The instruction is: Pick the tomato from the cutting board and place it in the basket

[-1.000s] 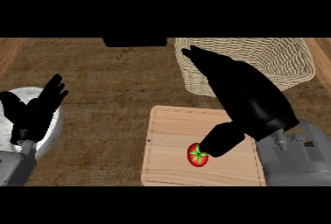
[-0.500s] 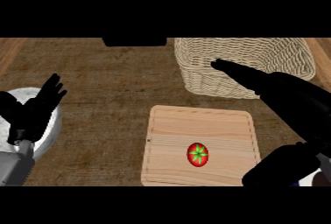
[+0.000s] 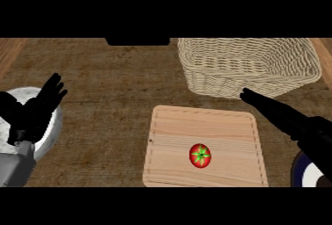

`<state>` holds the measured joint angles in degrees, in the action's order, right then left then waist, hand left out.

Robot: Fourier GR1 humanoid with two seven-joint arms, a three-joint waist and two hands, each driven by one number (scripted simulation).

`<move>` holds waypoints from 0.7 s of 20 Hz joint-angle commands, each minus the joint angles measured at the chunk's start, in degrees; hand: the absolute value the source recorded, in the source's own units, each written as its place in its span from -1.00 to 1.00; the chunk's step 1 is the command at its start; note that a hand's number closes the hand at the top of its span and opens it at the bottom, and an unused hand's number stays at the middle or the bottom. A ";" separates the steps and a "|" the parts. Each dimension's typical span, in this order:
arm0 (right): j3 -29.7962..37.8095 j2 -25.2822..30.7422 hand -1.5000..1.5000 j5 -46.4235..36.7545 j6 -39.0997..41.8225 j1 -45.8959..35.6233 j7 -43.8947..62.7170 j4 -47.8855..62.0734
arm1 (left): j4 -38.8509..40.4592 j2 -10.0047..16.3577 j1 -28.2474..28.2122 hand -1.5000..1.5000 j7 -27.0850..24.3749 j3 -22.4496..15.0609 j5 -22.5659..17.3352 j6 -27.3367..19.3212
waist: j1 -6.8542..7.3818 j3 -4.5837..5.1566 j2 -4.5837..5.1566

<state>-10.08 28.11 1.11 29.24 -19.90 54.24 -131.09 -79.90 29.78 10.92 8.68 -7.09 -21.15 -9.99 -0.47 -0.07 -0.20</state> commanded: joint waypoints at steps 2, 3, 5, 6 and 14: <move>-2.18 -3.81 -1.00 -12.72 -1.38 9.19 -8.17 -0.13 | 2.69 -2.42 -0.11 0.00 -1.40 0.85 2.57 0.58 | 0.28 0.03 0.23; -4.01 -5.02 -1.00 -15.77 -2.20 10.70 -9.54 0.28 | -0.94 -3.02 -1.91 0.00 -0.63 0.00 3.26 -0.15 | 0.47 0.03 0.17; -8.89 -7.29 -1.00 -24.22 -6.20 14.52 -17.97 4.35 | 1.16 -0.89 0.39 0.00 0.90 1.77 1.73 2.28 | 0.46 -0.01 0.24; -9.02 -7.55 -1.00 -26.62 -8.03 15.63 -20.54 6.49 | -0.11 -2.66 -1.97 0.00 -0.75 0.74 2.91 1.03 | 0.57 0.00 0.21; -13.94 -16.87 -1.00 -33.67 -19.06 16.09 -30.91 19.71 | 2.20 -5.87 0.97 0.00 -0.14 1.87 5.84 1.81 | 0.49 0.06 0.21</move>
<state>-21.15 15.33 -28.57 13.91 -4.97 26.46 -115.69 -78.41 25.89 12.26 8.77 -5.43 -17.04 -8.35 0.02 -0.11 0.00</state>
